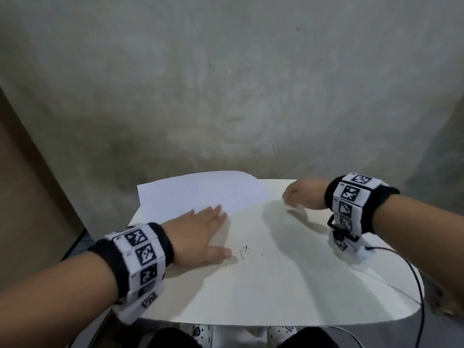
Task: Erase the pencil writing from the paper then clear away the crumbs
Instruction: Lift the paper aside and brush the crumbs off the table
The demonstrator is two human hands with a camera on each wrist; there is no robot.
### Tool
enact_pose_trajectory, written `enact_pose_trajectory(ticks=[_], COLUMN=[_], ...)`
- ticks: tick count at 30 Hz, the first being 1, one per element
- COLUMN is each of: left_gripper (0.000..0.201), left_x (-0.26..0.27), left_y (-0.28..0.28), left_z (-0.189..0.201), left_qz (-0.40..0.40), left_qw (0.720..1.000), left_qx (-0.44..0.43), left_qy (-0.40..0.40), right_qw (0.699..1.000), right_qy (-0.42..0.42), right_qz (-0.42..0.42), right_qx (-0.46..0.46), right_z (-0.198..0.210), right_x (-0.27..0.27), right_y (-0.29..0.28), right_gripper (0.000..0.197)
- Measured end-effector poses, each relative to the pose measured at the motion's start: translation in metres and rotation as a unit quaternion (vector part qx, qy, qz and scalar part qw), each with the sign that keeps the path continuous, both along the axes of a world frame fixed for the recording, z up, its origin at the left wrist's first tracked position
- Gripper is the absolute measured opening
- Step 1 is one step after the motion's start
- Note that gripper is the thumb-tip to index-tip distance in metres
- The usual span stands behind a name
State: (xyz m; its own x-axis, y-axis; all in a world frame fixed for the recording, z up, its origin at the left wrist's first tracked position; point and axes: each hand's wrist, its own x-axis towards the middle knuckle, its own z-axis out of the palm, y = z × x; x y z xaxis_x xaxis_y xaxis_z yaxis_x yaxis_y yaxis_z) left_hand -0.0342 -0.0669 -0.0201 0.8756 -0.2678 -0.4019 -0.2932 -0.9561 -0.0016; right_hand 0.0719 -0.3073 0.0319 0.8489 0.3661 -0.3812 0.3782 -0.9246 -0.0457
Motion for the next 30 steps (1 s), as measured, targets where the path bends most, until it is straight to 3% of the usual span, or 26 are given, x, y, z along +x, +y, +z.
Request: enact_pose_trajectory(ticks=[2,4,7,9,11,13,17,19,21,23,25,26,28,30], left_gripper=[0.09,0.087,0.085,0.084,0.084,0.083,0.081,0.082,0.083,0.082,0.081,0.081,0.081,0.089], left_x=[0.017,0.029,0.037,0.039,0.039,0.037,0.03,0.029,0.028,0.027,0.024,0.023,0.021,0.018], left_y=[0.01,0.02,0.031,0.037,0.04,0.04,0.038,0.038,0.039,0.037,0.032,0.03,0.027,0.026], left_z=[0.002,0.004,0.005,0.005,0.005,0.005,0.007,0.007,0.005,0.005,0.006,0.007,0.006,0.004], left_qz=[0.066,0.103,0.12,0.127,0.128,0.125,0.126,0.127,0.125,0.119,0.108,0.103,0.092,0.063], left_qw=[0.998,0.994,0.991,0.99,0.99,0.99,0.99,0.99,0.99,0.991,0.993,0.993,0.995,0.998], left_qx=[0.015,0.031,0.028,0.021,0.017,0.017,0.016,0.015,0.016,0.018,0.017,0.015,0.009,0.014], left_qy=[0.008,0.036,0.051,0.054,0.056,0.057,0.061,0.061,0.059,0.056,0.054,0.053,0.044,0.017], right_qw=[0.998,0.993,0.988,0.972,0.974,0.99,0.986,0.977,0.964,0.964,0.981,0.99,0.99,0.984], right_qy=[-0.018,-0.012,0.071,0.149,0.2,0.13,0.036,0.063,0.138,0.187,0.158,0.107,0.064,0.109], right_qz=[-0.035,0.004,0.056,0.12,0.097,0.059,0.064,0.088,0.164,0.17,0.112,0.097,0.093,0.095], right_qx=[-0.057,-0.118,-0.127,-0.136,-0.052,0.005,-0.152,-0.182,-0.156,-0.083,0.002,-0.001,-0.084,-0.103], right_z=[-0.01,-0.026,-0.027,-0.018,-0.005,-0.001,-0.022,-0.031,-0.027,-0.014,-0.006,-0.008,-0.016,-0.023], right_x=[0.015,0.014,-0.015,-0.039,-0.038,-0.017,-0.002,-0.024,-0.058,-0.066,-0.057,-0.053,-0.058,-0.077], right_y=[-0.01,-0.009,0.005,0.011,0.014,0.011,0.003,0.027,0.041,0.044,0.037,0.031,0.017,0.005], right_gripper=[0.047,0.058,0.073,0.067,0.055,0.048,0.069,0.08,0.074,0.065,0.057,0.057,0.063,0.07])
